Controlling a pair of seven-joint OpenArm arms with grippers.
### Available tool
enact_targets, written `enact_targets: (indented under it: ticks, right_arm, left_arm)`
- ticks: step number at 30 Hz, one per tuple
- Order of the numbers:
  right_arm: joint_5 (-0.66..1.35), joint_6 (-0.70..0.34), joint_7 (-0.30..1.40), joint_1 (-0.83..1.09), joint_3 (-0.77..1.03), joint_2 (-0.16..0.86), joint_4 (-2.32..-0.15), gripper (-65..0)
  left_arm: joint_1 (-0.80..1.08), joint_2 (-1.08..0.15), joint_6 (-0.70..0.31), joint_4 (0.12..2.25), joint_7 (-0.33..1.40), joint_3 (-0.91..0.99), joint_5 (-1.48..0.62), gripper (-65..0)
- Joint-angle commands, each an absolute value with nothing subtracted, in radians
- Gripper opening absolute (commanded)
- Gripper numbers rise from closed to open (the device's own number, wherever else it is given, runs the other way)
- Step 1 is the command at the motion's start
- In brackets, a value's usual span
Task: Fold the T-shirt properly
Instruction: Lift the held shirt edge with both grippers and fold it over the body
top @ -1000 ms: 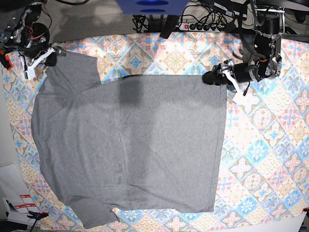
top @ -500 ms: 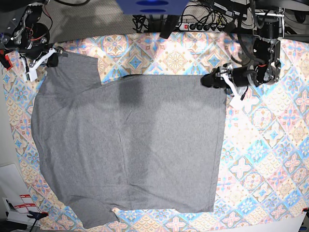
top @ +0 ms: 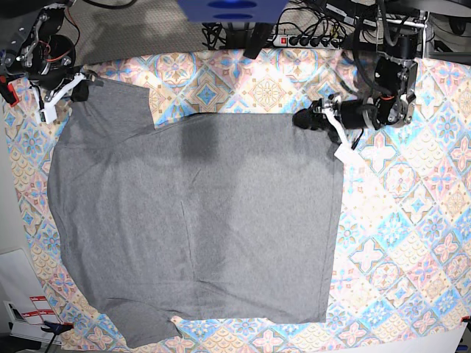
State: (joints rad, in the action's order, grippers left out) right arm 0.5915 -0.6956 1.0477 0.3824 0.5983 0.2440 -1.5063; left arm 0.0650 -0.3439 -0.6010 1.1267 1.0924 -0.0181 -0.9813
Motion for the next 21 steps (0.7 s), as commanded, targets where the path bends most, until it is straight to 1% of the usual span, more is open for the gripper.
enact_targets:
  ticks: [1,2,11,13,16,19,21]
  right_arm:
    - [0.607,-0.698,1.036,0.383,0.605,0.262,-1.523,-63.9]
    - [0.607,-0.698,1.036,0.383,0.605,0.262,-1.523,-63.9]
    - [0.596,-0.698,1.038,0.383,0.602,0.262,-1.523,-63.9]
    - [0.562,-0.698,1.038,0.383,0.601,0.260,-1.523,-63.9]
    - [0.506,-0.698,1.038,0.383,0.601,0.257,-1.523,-63.9]
    - [0.492,-0.698,1.038,0.383,0.601,0.255,-1.524,-63.9]
    - [0.493,-0.698,1.038,0.383,0.601,0.255,-1.524,-63.9]
  left_arm:
    - [0.061,-0.354,-0.602,1.135,1.106,-0.018,-0.972,-58.9]
    - [0.061,-0.354,-0.602,1.135,1.106,-0.018,-0.972,-64.9]
    - [0.062,-0.358,-0.604,1.136,1.115,-0.016,-0.980,-65.0]
    - [0.062,-0.358,-0.625,1.136,1.148,-0.013,-1.009,-64.8]
    - [0.068,-0.366,-0.677,1.181,1.185,0.019,-1.076,-61.3]
    - [0.147,-0.383,-0.679,1.314,1.188,0.145,-1.099,-57.7]
    - [0.199,-0.383,-0.677,1.409,1.190,0.246,-1.099,-54.3]
